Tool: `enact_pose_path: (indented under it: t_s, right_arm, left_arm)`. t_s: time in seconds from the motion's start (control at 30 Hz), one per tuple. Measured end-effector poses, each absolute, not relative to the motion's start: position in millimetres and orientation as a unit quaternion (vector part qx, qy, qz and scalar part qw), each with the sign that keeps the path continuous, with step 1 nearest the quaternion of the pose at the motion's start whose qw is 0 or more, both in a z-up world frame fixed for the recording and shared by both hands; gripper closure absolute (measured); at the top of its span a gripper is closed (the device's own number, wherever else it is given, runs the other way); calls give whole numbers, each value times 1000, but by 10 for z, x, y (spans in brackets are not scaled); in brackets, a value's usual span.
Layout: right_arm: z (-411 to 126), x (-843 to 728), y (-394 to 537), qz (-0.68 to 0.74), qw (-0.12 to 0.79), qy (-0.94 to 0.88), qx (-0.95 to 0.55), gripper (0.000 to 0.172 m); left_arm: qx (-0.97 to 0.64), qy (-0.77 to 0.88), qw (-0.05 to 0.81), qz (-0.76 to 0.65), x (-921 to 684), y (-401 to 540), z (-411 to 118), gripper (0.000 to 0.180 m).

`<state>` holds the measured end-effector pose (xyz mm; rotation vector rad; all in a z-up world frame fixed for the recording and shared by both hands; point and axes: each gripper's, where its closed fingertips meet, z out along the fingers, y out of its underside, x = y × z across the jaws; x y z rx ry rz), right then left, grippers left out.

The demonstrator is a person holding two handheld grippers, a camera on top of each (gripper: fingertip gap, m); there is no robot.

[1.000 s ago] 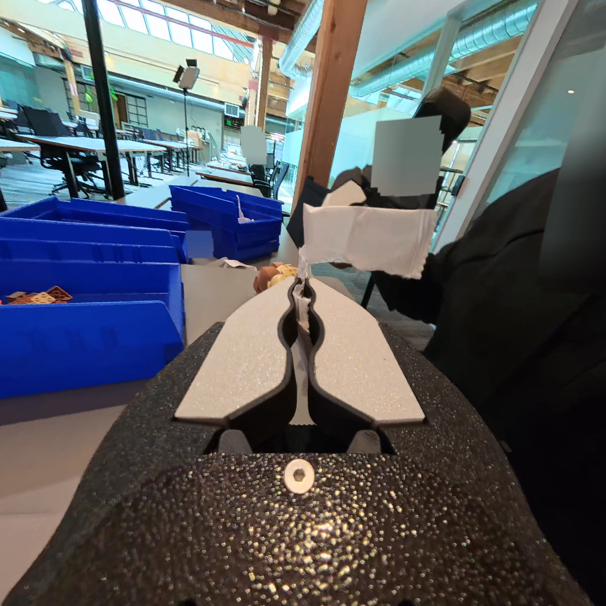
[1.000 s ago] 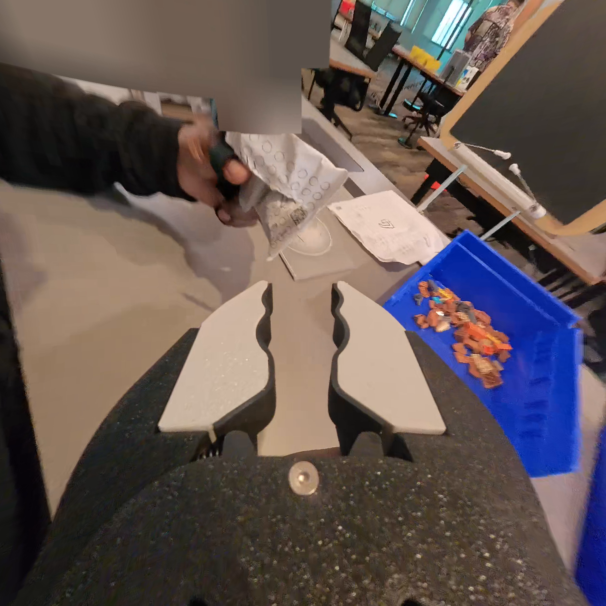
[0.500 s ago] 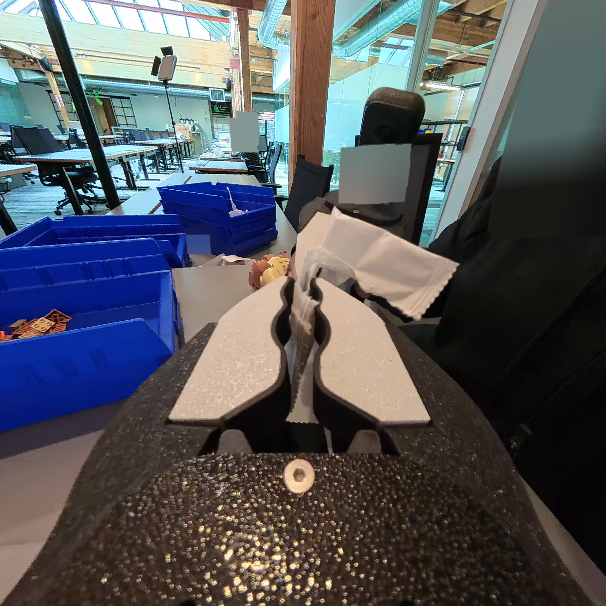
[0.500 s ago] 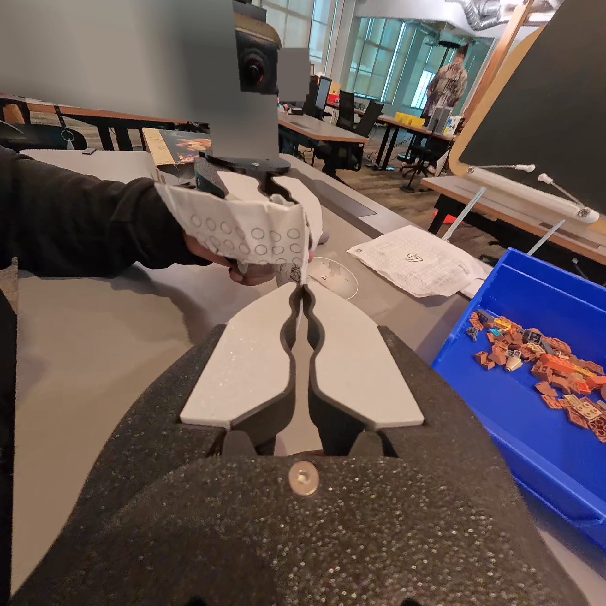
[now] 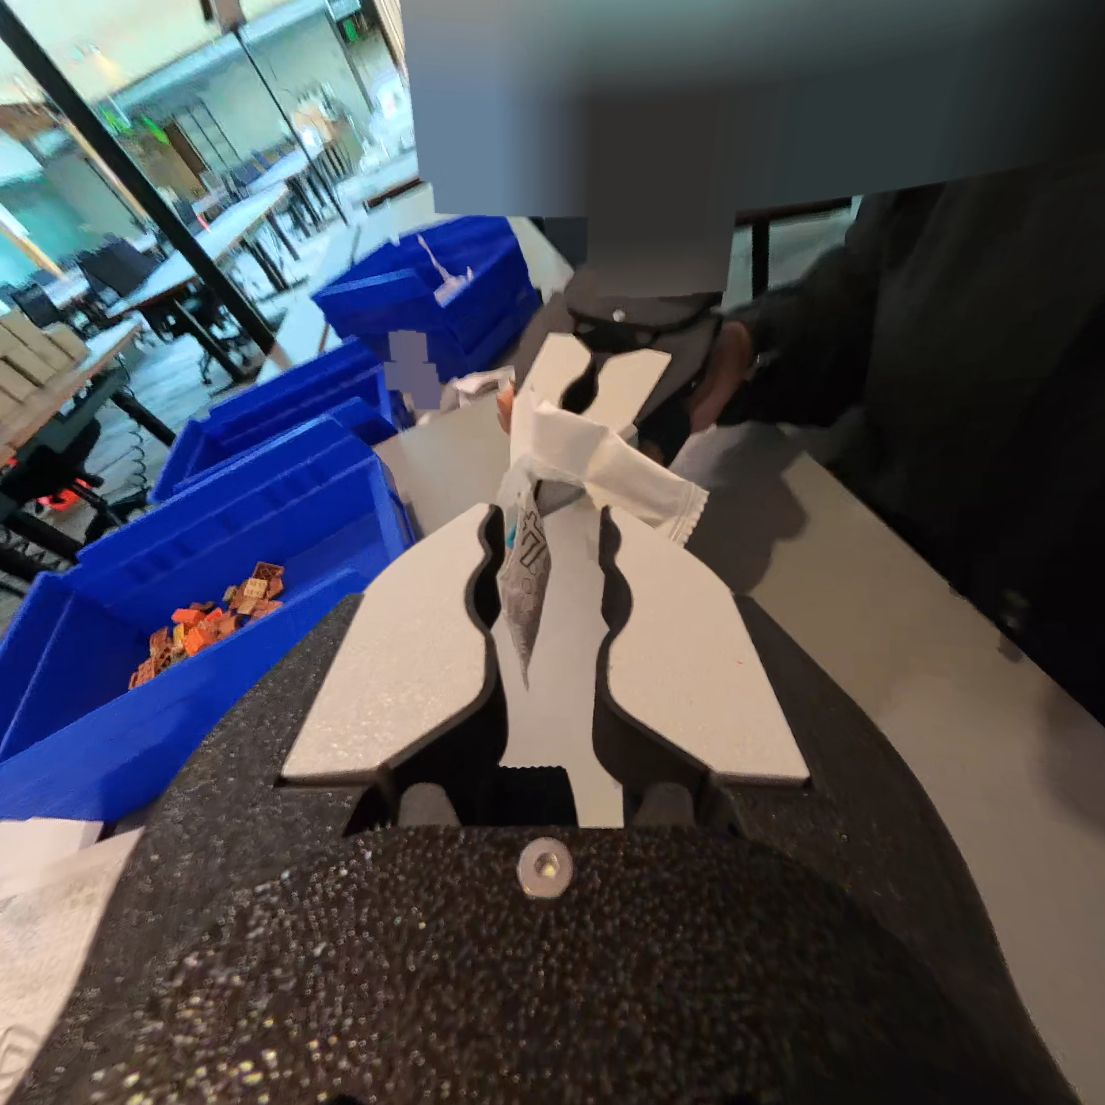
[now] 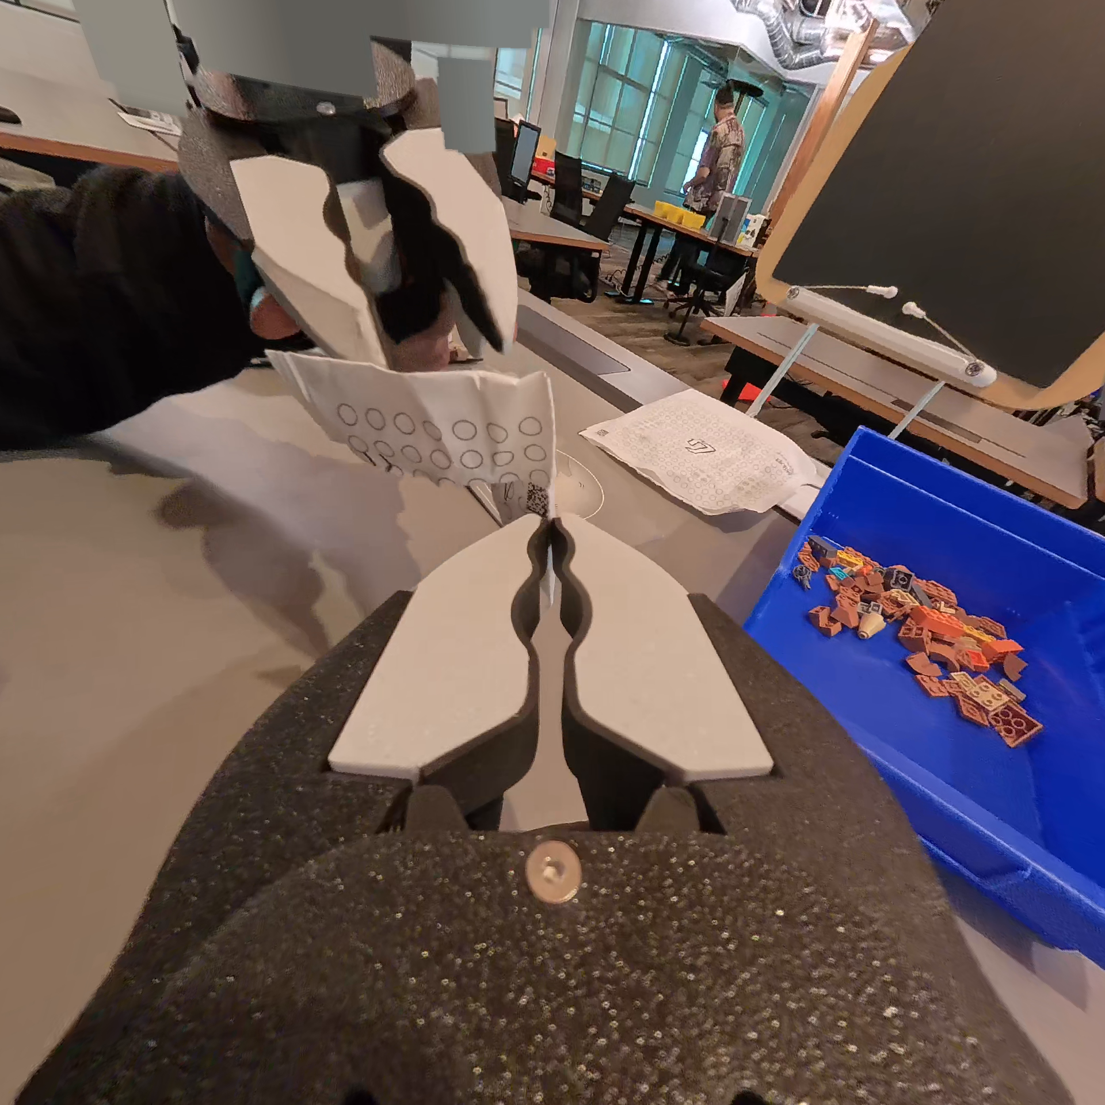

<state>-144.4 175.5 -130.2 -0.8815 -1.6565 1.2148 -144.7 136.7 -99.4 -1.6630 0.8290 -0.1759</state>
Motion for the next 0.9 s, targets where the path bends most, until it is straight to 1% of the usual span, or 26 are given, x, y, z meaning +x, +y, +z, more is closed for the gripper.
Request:
enact_pose_path:
  t_s: [0.23,0.5,0.6,0.7,0.8,0.9]
  right_arm:
    - [-1369,-1458,1693,475,446,-679,-339,172]
    - [-1379,-1465,1649,468,455,-683,-327,171]
    - [-1374,-1467,1654,473,454,-679,-330,172]
    - [-1373,-1460,1635,483,449,-675,-329,172]
    - [-1377,-1462,1624,487,451,-673,-326,172]
    - [-1379,-1469,1632,489,452,-672,-326,171]
  left_arm:
    - [-753,379,537,-35,-1423,1414,-1247,152]
    - [-773,383,506,28,-1507,1468,-1362,153]
    - [-775,396,488,62,-1547,1476,-1424,163]
    - [-773,407,480,84,-1572,1485,-1453,180]
    - [-777,411,470,84,-1578,1482,-1491,180]
    - [-788,400,466,36,-1525,1448,-1506,180]
